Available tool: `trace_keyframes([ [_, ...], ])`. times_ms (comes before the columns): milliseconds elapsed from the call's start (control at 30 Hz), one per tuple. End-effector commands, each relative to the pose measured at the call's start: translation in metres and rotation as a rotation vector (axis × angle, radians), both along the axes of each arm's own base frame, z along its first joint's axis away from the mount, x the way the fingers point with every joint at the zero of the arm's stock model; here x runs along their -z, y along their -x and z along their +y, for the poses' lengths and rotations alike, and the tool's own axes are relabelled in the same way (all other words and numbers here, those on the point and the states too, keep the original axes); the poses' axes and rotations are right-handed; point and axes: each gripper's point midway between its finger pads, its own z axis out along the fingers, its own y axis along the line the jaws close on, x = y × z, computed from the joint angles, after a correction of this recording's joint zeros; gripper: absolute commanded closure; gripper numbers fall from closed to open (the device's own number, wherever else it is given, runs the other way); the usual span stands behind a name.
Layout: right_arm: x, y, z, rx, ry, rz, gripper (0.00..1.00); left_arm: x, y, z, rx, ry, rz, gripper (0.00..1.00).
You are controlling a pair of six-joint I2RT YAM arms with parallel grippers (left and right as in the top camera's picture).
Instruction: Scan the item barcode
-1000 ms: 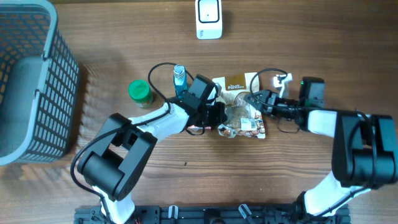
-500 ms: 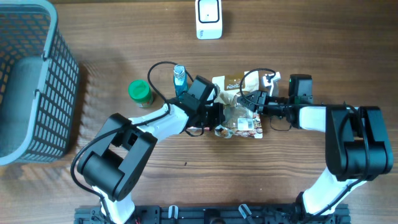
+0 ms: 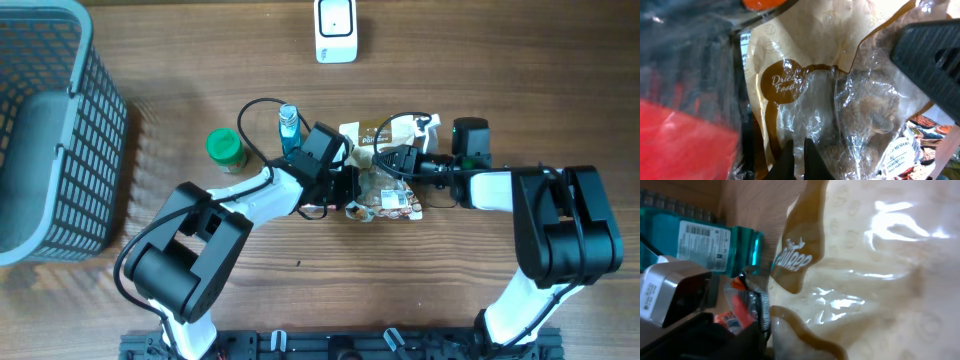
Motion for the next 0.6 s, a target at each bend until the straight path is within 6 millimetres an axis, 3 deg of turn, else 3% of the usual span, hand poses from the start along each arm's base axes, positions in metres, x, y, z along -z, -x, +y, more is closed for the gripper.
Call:
trace_keyframes([
  [0, 0.027, 0.011, -0.001, 0.018, 0.053, 0.066, 0.63, 0.018, 0.004, 0.016, -0.038, -0.061, 0.030, 0.96],
  [100, 0.029, 0.009, -0.004, 0.032, 0.071, 0.065, 0.71, 0.018, 0.004, 0.017, -0.038, -0.061, 0.030, 0.96],
  [267, 0.027, 0.006, -0.005, 0.034, 0.071, 0.045, 0.75, 0.018, 0.004, 0.017, -0.040, -0.061, 0.032, 0.96],
  [467, 0.006, 0.001, -0.014, 0.024, -0.019, 0.009, 0.78, 0.019, 0.002, 0.020, -0.048, -0.063, 0.033, 0.96],
  [500, 0.000, 0.000, -0.018, 0.025, -0.044, -0.003, 0.75, 0.019, 0.002, 0.020, -0.049, -0.063, 0.034, 0.96],
  [567, -0.004, -0.001, -0.027, 0.033, -0.074, -0.002, 0.40, 0.019, 0.002, 0.020, -0.049, -0.063, 0.033, 0.96],
])
